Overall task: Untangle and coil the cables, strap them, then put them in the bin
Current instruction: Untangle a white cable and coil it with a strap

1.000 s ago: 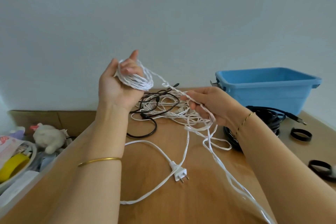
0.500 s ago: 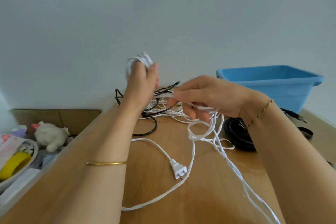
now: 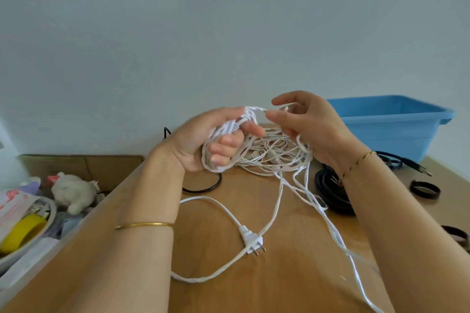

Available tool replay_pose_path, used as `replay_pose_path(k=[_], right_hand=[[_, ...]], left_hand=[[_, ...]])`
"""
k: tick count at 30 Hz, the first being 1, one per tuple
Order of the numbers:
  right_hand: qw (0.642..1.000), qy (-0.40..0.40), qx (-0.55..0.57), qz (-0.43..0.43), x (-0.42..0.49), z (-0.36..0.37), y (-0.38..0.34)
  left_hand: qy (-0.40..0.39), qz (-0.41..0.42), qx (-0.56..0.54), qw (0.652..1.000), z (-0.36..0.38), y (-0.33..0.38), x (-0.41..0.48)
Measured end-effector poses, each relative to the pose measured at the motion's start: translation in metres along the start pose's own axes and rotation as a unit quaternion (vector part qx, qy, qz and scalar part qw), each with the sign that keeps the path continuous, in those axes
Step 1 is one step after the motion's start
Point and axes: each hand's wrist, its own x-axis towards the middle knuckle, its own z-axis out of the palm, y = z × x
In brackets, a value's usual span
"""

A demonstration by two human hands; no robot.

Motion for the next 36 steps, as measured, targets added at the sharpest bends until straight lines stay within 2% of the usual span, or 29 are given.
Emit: replay_pose_path(k=[1, 3, 7, 9, 13, 15, 17, 19, 20, 21, 23, 25, 28, 32, 35, 36], right_hand=[[1.0, -0.005, 0.017, 0.017, 0.0, -0.002, 0.002], [0.998, -0.017, 0.044, 0.043, 0.0, -0.004, 0.006], [0.989, -0.089, 0.06, 0.101, -0.001, 0.002, 0.008], [0.976, -0.157, 0.044, 0.142, -0.002, 0.007, 0.007], [0.941, -0.285, -0.007, 0.185, -0.009, 0.018, 0.002], [0.932, -0.309, -0.05, 0.181, -0.013, 0.024, -0.005], [0.924, -0.327, -0.095, 0.174, -0.016, 0.026, -0.012], [0.921, -0.331, -0.126, 0.161, -0.017, 0.027, -0.016], [0.927, -0.316, -0.138, 0.15, -0.017, 0.027, -0.018], [0.934, -0.295, -0.149, 0.135, -0.016, 0.026, -0.019], [0.949, -0.248, -0.163, 0.106, -0.014, 0.022, -0.02], [0.967, -0.193, -0.142, 0.088, -0.011, 0.016, -0.021], [0.987, -0.121, -0.077, 0.077, -0.007, 0.009, -0.02], [0.994, -0.075, -0.073, 0.032, -0.006, 0.005, -0.025], [0.992, -0.058, -0.109, -0.031, -0.008, 0.008, -0.031], [0.989, -0.048, -0.128, -0.058, -0.008, 0.009, -0.031]], left_hand=[[-0.068, 0.006, -0.098, 0.993, -0.006, 0.002, -0.002], [-0.138, 0.034, -0.249, 0.958, -0.016, 0.005, -0.003], [-0.126, 0.134, -0.346, 0.92, -0.018, 0.005, 0.0], [-0.069, 0.173, -0.383, 0.905, -0.013, 0.005, 0.002], [0.18, 0.323, -0.382, 0.847, -0.003, 0.008, 0.01], [0.257, 0.371, -0.329, 0.829, 0.002, 0.008, 0.014], [0.333, 0.384, -0.23, 0.83, -0.001, 0.006, 0.018], [0.435, 0.379, -0.037, 0.816, -0.004, 0.0, 0.023], [0.477, 0.362, 0.09, 0.796, -0.006, -0.003, 0.025], [0.497, 0.336, 0.221, 0.769, -0.007, -0.006, 0.027], [0.482, 0.257, 0.423, 0.723, -0.009, -0.01, 0.028], [0.441, 0.168, 0.537, 0.699, -0.009, -0.011, 0.026], [0.37, 0.102, 0.583, 0.716, 0.005, -0.007, 0.018], [0.279, 0.049, 0.52, 0.806, 0.027, 0.003, 0.005], [0.238, 0.03, 0.526, 0.816, 0.031, 0.005, 0.001], [0.233, 0.03, 0.505, 0.83, 0.03, 0.005, 0.0]])
